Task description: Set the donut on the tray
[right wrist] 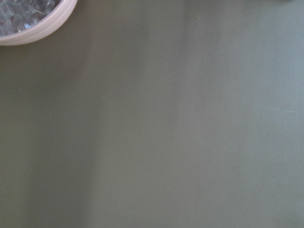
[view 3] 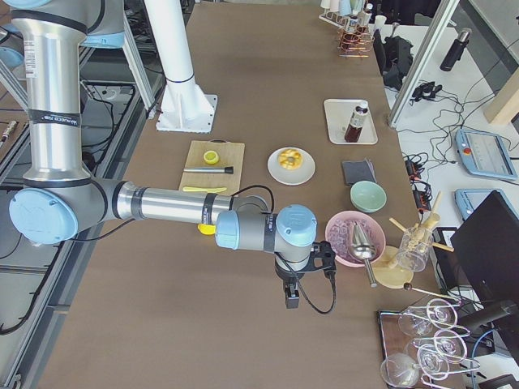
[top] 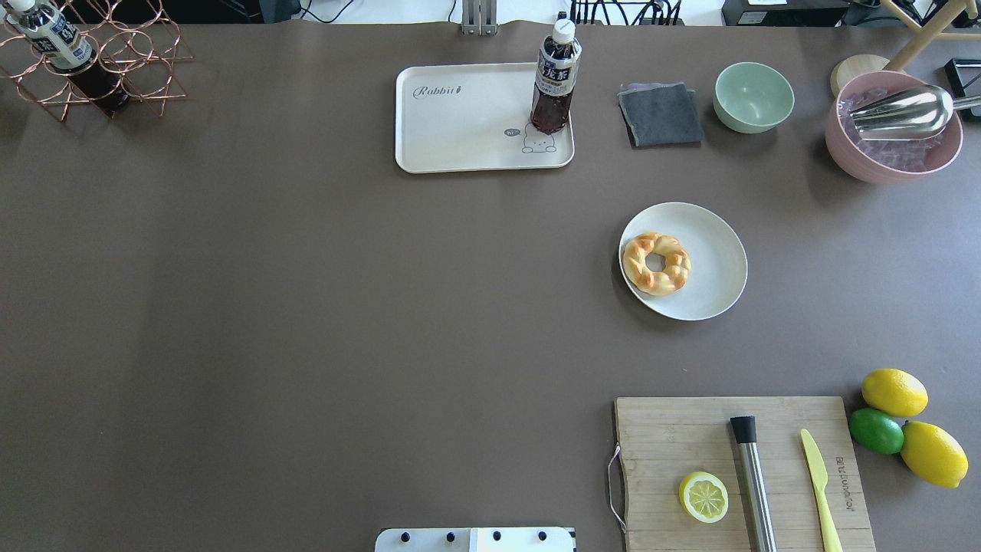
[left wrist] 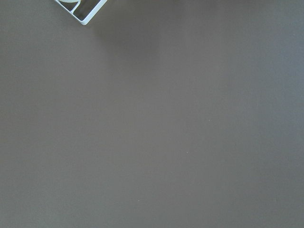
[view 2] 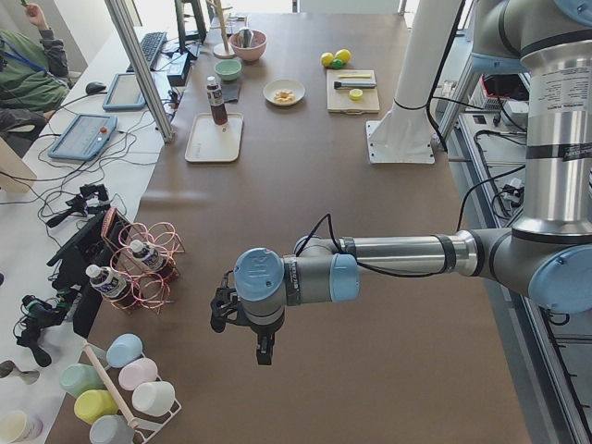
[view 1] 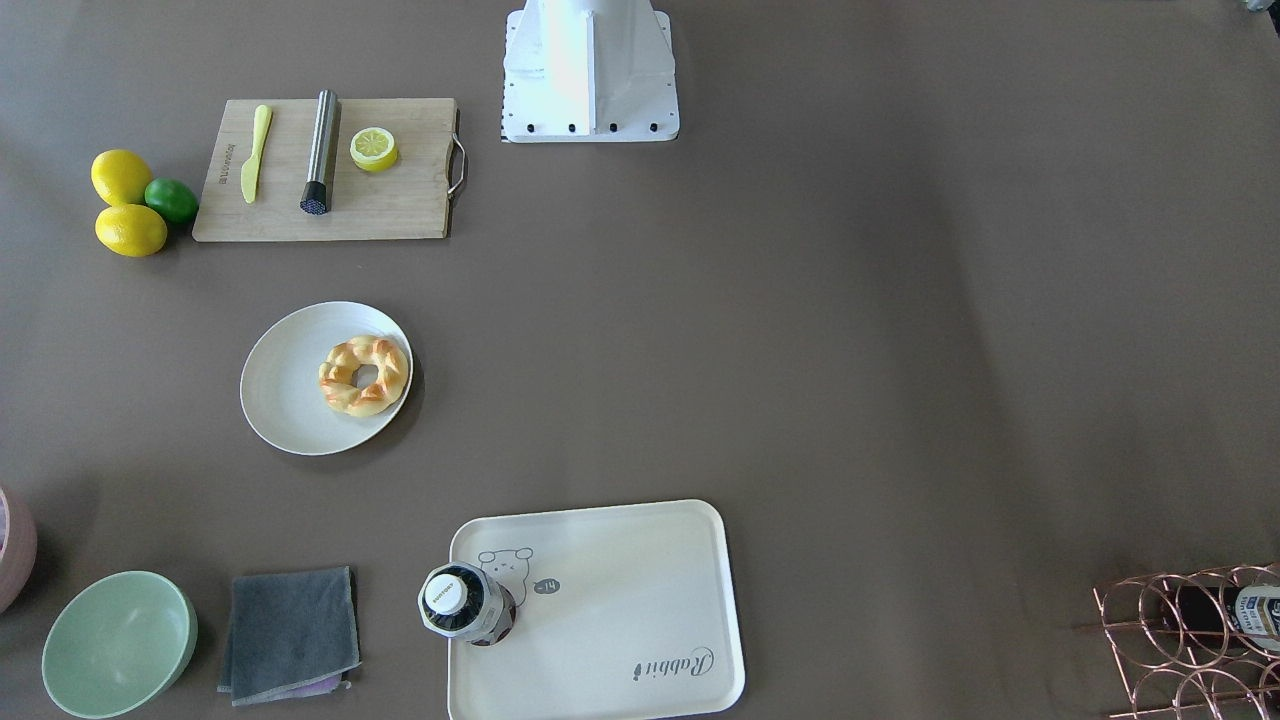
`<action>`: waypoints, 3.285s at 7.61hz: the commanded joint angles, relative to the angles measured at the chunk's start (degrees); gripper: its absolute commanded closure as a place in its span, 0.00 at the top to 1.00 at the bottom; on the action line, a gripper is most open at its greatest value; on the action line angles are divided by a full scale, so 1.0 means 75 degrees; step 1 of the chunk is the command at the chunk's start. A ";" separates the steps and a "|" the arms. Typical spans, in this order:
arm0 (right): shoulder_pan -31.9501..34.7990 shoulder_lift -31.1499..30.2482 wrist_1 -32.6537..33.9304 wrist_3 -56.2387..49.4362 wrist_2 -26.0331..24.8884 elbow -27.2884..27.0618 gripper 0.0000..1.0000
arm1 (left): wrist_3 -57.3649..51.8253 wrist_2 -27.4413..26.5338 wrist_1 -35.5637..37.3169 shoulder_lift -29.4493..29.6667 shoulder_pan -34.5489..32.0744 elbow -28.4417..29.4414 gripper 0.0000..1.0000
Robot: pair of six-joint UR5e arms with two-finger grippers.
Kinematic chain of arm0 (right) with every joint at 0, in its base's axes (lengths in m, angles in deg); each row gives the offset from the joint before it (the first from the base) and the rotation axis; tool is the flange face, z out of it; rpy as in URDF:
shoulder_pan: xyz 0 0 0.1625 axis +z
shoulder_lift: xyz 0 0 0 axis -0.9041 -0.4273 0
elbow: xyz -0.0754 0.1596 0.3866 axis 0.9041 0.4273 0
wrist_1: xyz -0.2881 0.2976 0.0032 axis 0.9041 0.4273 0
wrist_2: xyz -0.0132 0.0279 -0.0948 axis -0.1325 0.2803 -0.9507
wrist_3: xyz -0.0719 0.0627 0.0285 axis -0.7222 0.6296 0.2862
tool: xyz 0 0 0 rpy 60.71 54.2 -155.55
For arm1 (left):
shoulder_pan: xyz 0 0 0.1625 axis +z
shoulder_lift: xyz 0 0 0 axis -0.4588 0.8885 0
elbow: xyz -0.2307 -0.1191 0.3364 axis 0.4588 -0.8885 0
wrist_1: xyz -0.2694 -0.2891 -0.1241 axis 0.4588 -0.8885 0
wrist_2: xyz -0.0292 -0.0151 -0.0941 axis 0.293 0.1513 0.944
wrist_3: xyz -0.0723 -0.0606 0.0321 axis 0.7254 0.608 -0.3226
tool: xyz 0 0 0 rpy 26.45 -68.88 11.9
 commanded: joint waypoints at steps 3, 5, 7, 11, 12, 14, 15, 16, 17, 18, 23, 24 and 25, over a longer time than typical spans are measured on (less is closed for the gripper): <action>0.0000 0.0000 0.0000 0.0000 0.0000 0.0000 1.00 | -0.0012 0.0000 0.0000 -0.0047 0.0000 -0.0105 0.98; 0.0000 0.0000 0.0000 0.0000 -0.0011 0.0000 1.00 | -0.0012 0.0012 0.0000 -0.0199 0.0000 -0.0257 0.98; 0.0000 0.0000 0.0000 0.0000 -0.0012 0.0000 1.00 | 0.0000 0.0012 0.0000 -0.0327 0.0000 -0.0270 0.98; -0.0023 0.0011 0.0000 0.0000 0.0279 -0.0081 1.00 | 0.0047 0.0035 -0.0662 0.0021 0.0000 -0.0177 0.98; -0.0035 -0.0012 -0.0012 -0.0070 0.0374 -0.0105 1.00 | 0.0059 0.0035 -0.0749 -0.0023 0.0000 -0.0164 0.98; -0.0256 0.0035 -0.0035 -0.0140 0.0457 -0.0117 1.00 | 0.0000 0.0105 -0.0844 -0.0082 0.0000 -0.0199 0.98; -0.0258 -0.0023 -0.0743 -0.0303 0.0434 -0.0187 1.00 | 0.0023 0.0117 -0.0867 -0.0082 0.0000 -0.0373 0.98; -0.0409 -0.0093 -0.1144 -0.0131 0.0457 -0.0361 1.00 | 0.0024 0.0117 -0.0891 0.0046 0.0011 -0.0375 0.98; -0.0631 -0.0013 -0.1137 0.0231 0.0562 -0.0502 1.00 | 0.0128 0.0117 -0.1204 0.0116 0.0023 -0.0387 0.98; -0.1004 0.0000 -0.1218 0.1348 0.0911 -0.0840 1.00 | 0.0628 0.0117 -0.1671 0.0140 0.0046 -0.0387 0.98; -0.3976 0.0712 -0.1941 0.5964 0.0102 -0.1582 1.00 | 0.1359 0.0937 -0.3082 0.0070 0.0524 -0.0258 0.98; -0.4657 0.0924 -0.2351 0.7009 -0.0312 -0.1559 1.00 | 0.1348 0.0938 -0.3082 0.0082 0.0562 -0.0258 0.98; -0.5186 0.0984 -0.2889 0.8122 -0.0815 -0.1477 1.00 | 0.1348 0.0938 -0.3175 0.0070 0.0562 -0.0258 0.98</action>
